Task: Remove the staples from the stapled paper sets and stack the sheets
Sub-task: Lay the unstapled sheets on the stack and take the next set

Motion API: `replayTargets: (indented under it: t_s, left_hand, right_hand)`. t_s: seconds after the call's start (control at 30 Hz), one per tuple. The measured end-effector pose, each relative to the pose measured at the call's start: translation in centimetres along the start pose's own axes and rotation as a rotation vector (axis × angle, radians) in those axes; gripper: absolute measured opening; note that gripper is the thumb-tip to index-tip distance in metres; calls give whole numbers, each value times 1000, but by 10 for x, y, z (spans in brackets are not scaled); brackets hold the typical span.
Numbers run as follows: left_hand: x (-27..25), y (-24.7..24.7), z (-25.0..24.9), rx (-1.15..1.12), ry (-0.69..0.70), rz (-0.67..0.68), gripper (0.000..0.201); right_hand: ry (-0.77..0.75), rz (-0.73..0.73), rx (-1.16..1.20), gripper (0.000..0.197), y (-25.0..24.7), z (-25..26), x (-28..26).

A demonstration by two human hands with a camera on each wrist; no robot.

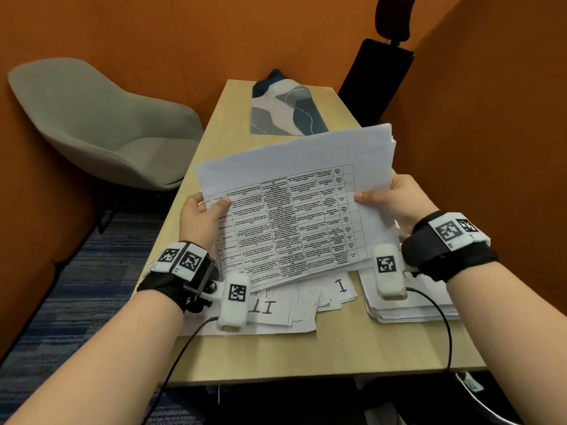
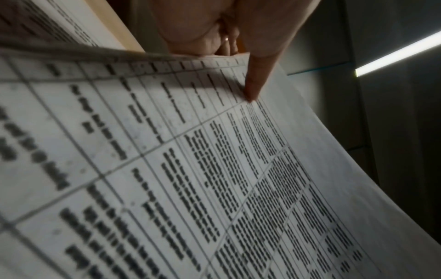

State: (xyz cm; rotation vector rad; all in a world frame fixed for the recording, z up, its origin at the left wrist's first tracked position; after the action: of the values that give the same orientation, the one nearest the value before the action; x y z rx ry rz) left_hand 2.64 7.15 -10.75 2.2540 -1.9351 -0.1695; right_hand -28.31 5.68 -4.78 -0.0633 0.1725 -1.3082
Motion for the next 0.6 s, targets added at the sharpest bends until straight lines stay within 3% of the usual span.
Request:
replayTargets:
  t_s: [0.1, 0.2, 0.37, 0.6]
  left_hand:
    - [-6, 2, -6, -27, 3, 84, 19]
    - [-8, 7, -7, -32, -10, 150, 19]
    - [-5, 10, -3, -34, -39, 149, 31]
    - [-4, 12, -3, 11, -46, 136, 31]
  right_hand:
    - [-25, 4, 33, 23, 2, 1, -3]
    - [-27, 16, 95, 28, 4, -1, -5]
    - [-36, 44, 99, 31, 6, 0, -6]
    - [13, 71, 101, 26, 1, -5, -4]
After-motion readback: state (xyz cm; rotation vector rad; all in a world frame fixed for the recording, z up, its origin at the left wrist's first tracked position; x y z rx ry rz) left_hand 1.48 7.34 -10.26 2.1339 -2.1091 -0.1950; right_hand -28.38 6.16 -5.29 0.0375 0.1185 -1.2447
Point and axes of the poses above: each hand's wrist, its own x-axis towards the middle knuckle, its own y-axis out of the palm, z = x × y, the point moved 6 cm from there along x, towards the middle knuckle, and after that the axes turned 13 degrees about z, right-handed, at the moved point
